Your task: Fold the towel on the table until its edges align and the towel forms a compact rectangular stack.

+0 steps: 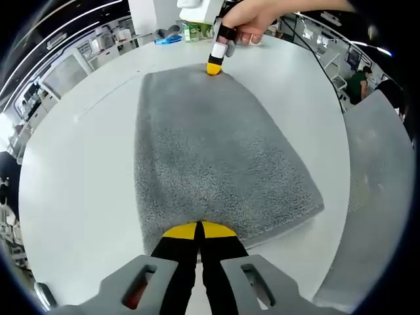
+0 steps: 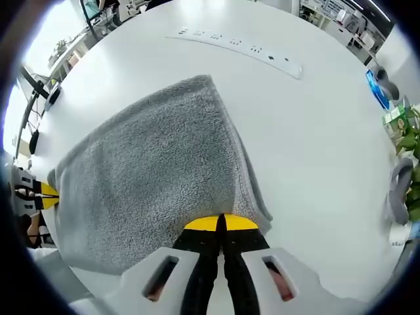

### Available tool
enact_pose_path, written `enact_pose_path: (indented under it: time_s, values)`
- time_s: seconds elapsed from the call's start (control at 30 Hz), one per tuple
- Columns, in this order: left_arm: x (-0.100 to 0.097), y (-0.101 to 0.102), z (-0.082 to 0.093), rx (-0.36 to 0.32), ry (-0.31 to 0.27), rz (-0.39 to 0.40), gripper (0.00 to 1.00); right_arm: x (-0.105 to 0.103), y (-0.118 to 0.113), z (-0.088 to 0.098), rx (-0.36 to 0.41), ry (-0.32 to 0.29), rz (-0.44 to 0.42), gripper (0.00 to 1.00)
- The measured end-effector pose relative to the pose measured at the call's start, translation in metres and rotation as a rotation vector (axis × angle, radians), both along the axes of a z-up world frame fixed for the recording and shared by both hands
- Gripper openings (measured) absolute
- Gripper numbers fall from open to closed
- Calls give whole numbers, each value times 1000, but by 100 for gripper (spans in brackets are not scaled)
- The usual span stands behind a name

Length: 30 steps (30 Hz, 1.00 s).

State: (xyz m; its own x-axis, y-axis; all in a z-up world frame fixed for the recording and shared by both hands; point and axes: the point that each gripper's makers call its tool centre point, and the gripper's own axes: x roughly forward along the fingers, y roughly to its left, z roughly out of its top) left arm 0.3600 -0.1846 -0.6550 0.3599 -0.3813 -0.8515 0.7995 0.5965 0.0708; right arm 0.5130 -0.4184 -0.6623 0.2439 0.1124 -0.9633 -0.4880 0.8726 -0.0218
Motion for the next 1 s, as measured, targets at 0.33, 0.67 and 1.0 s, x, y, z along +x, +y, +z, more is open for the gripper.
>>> enact_pose_path:
  time_s: [0.33,0.67,1.0]
  values:
    - [-13,-17,0,-23,12,-34,1,9,0,0,-10,-14,3,0]
    - [-21,-31,0,-31,22,-69,1,12,3,3,27,-24,-32,0]
    - [-28,-44,0,-50,35,-97,1,18,3,4,31,-44,-32,0]
